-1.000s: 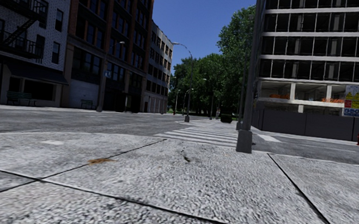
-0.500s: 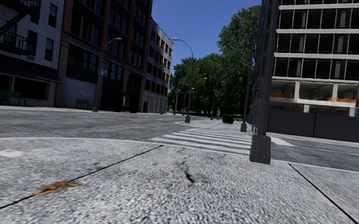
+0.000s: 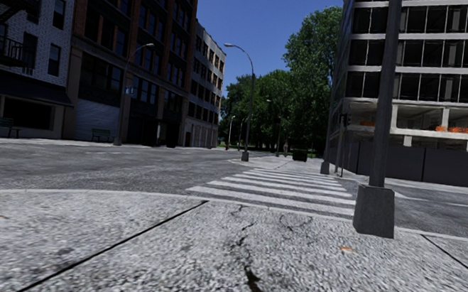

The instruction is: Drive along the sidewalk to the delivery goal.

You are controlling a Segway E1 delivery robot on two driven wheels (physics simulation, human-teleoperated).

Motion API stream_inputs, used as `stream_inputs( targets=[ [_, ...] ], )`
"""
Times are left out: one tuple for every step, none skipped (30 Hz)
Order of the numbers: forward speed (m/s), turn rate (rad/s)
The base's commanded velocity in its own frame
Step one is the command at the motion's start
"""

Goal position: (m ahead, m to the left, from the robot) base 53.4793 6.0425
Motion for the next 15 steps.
stream_inputs(
  targets=[
    [2.00, 0.00],
    [2.00, 0.00],
    [2.00, 0.00],
    [2.00, 0.00],
    [2.00, 0.00],
    [2.00, 0.00],
    [2.00, 0.00],
    [2.00, 0.00],
    [2.00, 0.00],
    [2.00, 0.00],
    [2.00, 0.00],
    [2.00, 0.00],
    [2.00, 0.00],
    [2.00, 0.00],
    [2.00, 0.00]
  ],
)
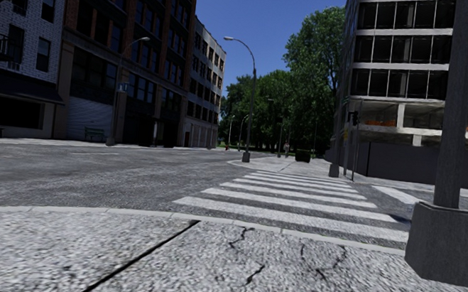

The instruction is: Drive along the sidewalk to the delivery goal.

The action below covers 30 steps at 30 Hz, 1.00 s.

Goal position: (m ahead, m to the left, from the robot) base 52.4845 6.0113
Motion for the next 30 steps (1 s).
stream_inputs(
  targets=[
    [2.00, 0.00],
    [2.00, 0.00],
    [2.00, 0.00],
    [2.00, -0.06],
    [2.00, -0.11],
    [2.00, -0.13],
    [2.00, -0.13],
    [2.00, -0.15],
    [2.00, -0.24],
    [2.00, -0.43],
    [2.00, -0.59],
    [2.00, -0.64],
    [2.00, -0.64],
    [2.00, -0.65],
    [2.00, -0.65],
    [2.00, -0.65],
    [2.00, -0.66],
    [2.00, -0.66],
    [2.00, -0.66],
    [2.00, -0.66],
    [2.00, -0.59],
    [2.00, -0.08],
    [2.00, -0.02],
    [2.00, 0.00],
    [2.00, 0.00],
    [2.00, 0.00],
    [2.00, 0.00],
    [2.00, 0.00],
    [2.00, 0.00],
    [2.00, 0.00]
  ],
)
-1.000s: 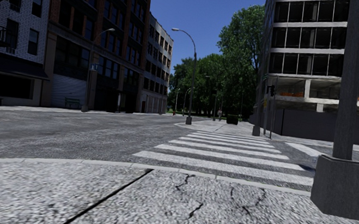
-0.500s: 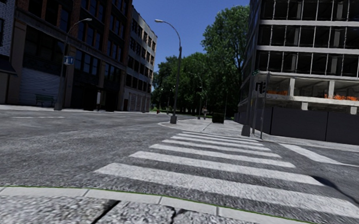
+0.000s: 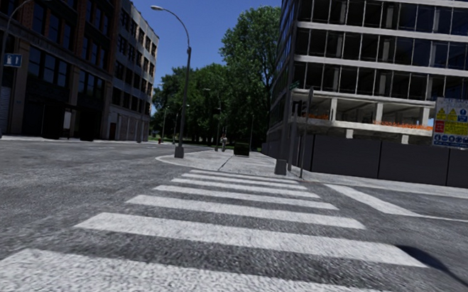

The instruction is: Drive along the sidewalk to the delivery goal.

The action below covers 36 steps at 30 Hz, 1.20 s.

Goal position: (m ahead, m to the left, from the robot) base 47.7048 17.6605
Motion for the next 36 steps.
stream_inputs(
  targets=[
    [2.00, 0.00],
    [2.00, 0.00],
    [2.00, 0.00],
    [2.00, 0.00],
    [2.00, 0.00],
    [2.00, 0.00],
    [2.00, 0.00],
    [2.00, 0.00],
    [2.00, 0.00],
    [2.00, 0.00],
    [2.00, 0.00],
    [2.00, 0.00],
    [2.00, 0.00],
    [2.00, 0.00],
    [2.00, 0.00],
    [2.00, 0.00],
    [2.00, 0.00],
    [2.00, 0.00],
    [2.00, 0.00],
    [2.00, 0.00],
    [2.00, 0.00],
    [2.00, 0.00],
    [2.00, 0.00],
    [2.00, 0.00],
    [2.00, 0.00],
    [2.00, 0.00],
    [2.00, 0.00],
    [2.00, 0.00],
    [2.00, 0.00],
    [2.00, 0.00],
    [2.00, 0.00],
    [2.00, 0.00],
    [2.00, 0.00],
    [2.00, 0.00],
    [2.00, 0.00],
    [2.00, 0.00]
  ],
)
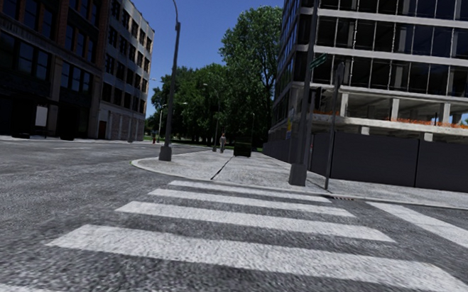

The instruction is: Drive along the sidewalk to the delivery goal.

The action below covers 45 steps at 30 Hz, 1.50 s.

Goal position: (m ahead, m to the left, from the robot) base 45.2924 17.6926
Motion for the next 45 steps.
stream_inputs(
  targets=[
    [2.00, 0.00],
    [2.00, 0.00],
    [2.00, 0.00],
    [2.00, 0.00],
    [2.00, 0.00],
    [2.00, 0.00],
    [2.00, 0.00],
    [2.00, 0.00],
    [2.00, 0.00],
    [2.00, 0.00],
    [2.00, 0.00],
    [2.00, 0.00],
    [2.00, 0.00],
    [2.00, 0.00],
    [2.00, 0.00],
    [2.00, 0.00],
    [2.00, 0.00],
    [2.00, 0.00],
    [2.00, 0.00],
    [2.00, 0.00],
    [2.00, 0.00],
    [2.00, 0.00],
    [2.00, 0.00],
    [2.00, 0.00],
    [2.00, 0.00],
    [2.00, 0.00],
    [2.00, 0.00],
    [2.00, 0.00],
    [2.00, 0.00],
    [2.00, 0.00],
    [2.00, 0.00],
    [2.00, 0.00],
    [2.00, 0.00],
    [2.00, 0.00],
    [2.00, 0.00],
    [2.00, 0.00],
    [2.00, 0.00],
    [2.00, 0.00],
    [2.00, 0.00],
    [2.00, 0.00],
    [2.00, 0.00],
    [2.00, 0.00],
    [2.00, 0.00],
    [2.00, 0.00],
    [2.00, 0.00]
  ],
)
